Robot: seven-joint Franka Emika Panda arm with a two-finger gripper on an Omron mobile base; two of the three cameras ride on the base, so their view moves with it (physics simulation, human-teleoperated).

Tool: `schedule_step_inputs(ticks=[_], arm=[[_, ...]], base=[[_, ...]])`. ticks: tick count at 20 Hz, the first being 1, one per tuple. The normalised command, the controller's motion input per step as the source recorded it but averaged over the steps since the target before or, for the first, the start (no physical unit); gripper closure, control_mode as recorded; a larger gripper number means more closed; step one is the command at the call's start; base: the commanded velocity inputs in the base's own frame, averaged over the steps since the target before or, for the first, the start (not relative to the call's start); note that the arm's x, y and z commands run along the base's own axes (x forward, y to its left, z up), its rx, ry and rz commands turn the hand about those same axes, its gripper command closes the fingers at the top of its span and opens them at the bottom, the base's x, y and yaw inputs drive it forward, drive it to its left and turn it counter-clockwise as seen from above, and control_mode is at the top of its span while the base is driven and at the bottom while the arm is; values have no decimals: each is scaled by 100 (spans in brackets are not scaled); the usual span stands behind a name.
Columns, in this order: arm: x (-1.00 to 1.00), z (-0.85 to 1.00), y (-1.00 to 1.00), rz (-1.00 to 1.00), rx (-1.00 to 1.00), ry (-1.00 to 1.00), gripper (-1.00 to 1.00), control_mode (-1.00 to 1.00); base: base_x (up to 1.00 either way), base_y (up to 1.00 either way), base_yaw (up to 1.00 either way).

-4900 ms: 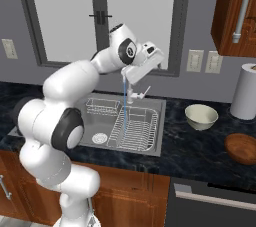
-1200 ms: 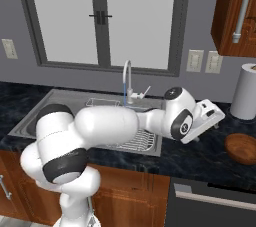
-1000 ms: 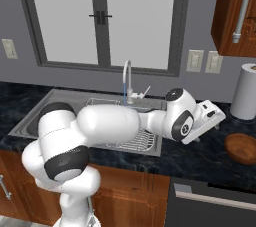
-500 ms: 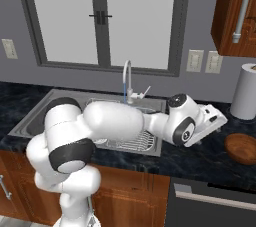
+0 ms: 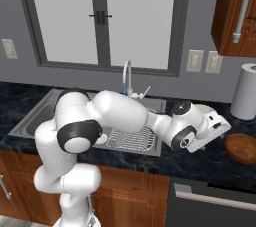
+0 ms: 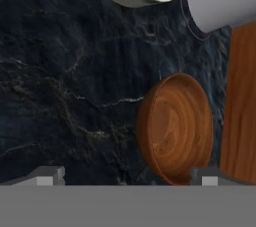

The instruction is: Rinse each bowl for a few seconds and place them down in the sink or on the counter.

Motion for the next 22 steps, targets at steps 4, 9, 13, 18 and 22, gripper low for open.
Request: schedule_step_inputs(ticks=[4, 9, 13, 18, 22], arm=[[0, -3, -19, 0, 0, 0, -100, -100], [0, 0, -23, -2, 4, 0, -100, -100], [0, 0, -27, -1, 5, 2, -100, -100], [0, 0, -38, 0, 9, 4, -100, -100], [0, 0, -26, 0, 8, 1, -100, -100]], base=[[0, 0, 0], [0, 0, 0], [0, 0, 0], [0, 0, 0], [0, 0, 0]])
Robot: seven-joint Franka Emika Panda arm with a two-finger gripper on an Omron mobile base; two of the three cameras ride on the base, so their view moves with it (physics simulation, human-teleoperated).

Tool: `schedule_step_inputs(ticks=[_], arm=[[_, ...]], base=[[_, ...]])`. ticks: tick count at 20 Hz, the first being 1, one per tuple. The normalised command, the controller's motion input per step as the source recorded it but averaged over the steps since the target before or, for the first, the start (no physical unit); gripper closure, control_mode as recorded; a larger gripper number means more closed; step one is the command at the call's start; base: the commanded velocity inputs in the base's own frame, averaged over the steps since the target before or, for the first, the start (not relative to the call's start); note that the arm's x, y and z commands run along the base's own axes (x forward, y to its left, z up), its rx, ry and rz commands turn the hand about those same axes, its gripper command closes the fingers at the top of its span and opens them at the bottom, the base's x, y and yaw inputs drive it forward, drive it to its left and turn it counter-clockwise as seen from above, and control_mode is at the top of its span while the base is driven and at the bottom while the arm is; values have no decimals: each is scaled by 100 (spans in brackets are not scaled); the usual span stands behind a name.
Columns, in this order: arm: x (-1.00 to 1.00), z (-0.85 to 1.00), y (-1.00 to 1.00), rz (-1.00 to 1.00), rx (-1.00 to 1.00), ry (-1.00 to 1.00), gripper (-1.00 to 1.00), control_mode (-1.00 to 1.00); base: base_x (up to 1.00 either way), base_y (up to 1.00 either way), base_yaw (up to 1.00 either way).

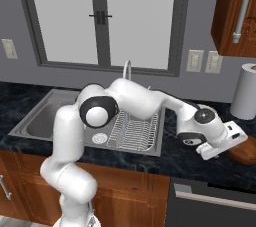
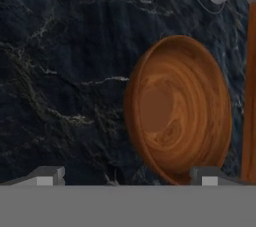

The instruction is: Rinse each bowl for a few seconds and place them down in the sink or on the counter.

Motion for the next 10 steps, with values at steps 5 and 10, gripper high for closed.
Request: schedule_step_inputs(ticks=[5, 10], arm=[[0, 0, -13, 0, 5, 0, -100, -100], [2, 0, -2, 0, 3, 0, -100, -100]], base=[[0, 0, 0], [0, 0, 0]])
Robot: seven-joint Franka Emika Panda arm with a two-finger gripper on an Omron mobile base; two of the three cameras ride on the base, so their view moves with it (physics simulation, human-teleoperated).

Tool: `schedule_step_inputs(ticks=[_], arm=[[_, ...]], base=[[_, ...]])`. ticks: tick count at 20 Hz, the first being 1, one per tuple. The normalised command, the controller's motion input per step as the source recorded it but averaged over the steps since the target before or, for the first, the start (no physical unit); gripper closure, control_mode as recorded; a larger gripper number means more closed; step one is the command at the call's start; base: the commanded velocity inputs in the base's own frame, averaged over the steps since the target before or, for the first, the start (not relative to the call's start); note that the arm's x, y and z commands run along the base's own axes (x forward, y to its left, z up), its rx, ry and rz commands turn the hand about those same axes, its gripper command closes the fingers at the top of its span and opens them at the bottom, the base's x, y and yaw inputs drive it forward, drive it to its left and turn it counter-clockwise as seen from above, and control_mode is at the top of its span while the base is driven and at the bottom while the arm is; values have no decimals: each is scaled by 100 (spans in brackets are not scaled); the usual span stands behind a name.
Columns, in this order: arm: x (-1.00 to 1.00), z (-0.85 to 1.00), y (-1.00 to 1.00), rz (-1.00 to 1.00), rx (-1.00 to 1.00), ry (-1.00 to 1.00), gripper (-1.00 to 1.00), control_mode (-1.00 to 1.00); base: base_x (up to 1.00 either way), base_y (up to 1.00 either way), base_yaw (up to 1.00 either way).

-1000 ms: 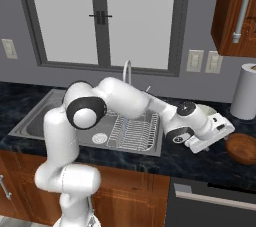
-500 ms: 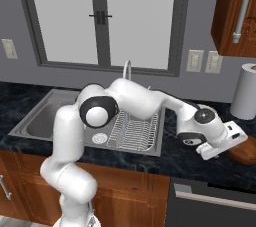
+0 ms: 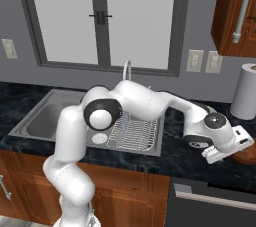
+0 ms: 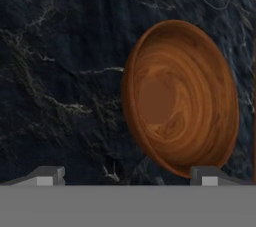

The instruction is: Rinse each bowl for a few seconds and place them down in the sink or on the counter.

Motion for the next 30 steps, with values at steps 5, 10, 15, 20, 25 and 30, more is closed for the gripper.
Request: schedule_step_inputs(ticks=[5, 10, 15, 20, 25, 30], arm=[[11, 0, 0, 0, 1, 0, -100, -100], [12, 0, 0, 0, 0, 0, -100, -100], [11, -5, -1, 1, 0, 0, -100, -100], [12, -11, -6, 4, 0, 0, -100, -100], [15, -4, -7, 4, 0, 1, -100, -100], [12, -2, -8, 4, 0, 1, -100, -100]], base=[[0, 0, 0], [0, 0, 0], [0, 0, 0], [0, 0, 0], [0, 0, 0], [0, 0, 0]])
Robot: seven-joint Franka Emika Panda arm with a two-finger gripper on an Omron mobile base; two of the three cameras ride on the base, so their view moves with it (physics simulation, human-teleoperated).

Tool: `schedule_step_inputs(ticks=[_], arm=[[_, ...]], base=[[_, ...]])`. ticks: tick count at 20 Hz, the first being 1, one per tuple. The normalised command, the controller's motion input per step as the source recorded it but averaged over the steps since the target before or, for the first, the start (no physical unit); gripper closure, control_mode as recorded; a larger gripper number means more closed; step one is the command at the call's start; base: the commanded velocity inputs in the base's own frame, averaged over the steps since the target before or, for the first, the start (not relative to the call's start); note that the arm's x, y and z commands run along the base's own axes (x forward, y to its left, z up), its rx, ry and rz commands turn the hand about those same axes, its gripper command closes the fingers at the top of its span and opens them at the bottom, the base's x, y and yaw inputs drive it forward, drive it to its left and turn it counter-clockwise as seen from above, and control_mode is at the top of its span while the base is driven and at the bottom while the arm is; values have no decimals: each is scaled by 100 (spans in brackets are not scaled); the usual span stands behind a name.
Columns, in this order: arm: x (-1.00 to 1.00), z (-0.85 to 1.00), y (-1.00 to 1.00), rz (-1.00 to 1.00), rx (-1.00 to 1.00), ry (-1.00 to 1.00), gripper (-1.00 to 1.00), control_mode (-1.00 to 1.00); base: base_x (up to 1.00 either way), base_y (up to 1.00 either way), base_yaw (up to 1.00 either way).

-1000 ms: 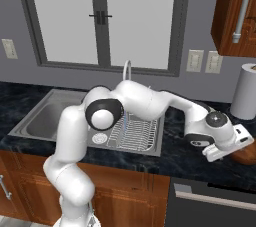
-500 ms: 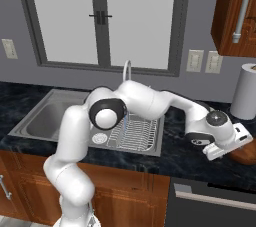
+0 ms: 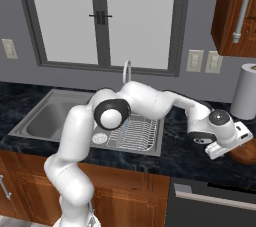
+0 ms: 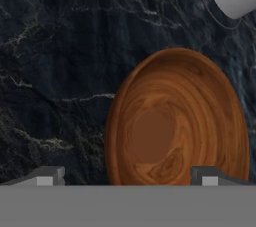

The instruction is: Rinse each bowl for a few seconds and place them down in the sink or on the counter.

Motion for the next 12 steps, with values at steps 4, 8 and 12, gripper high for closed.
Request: schedule_step_inputs(ticks=[4, 8, 12], arm=[[6, -7, -5, 3, 0, 0, -100, -100], [2, -14, -3, 3, 0, 1, -100, -100], [0, -20, -1, 3, 0, 1, -100, -100]], base=[[0, 0, 0], [0, 0, 0], [0, 0, 0]])
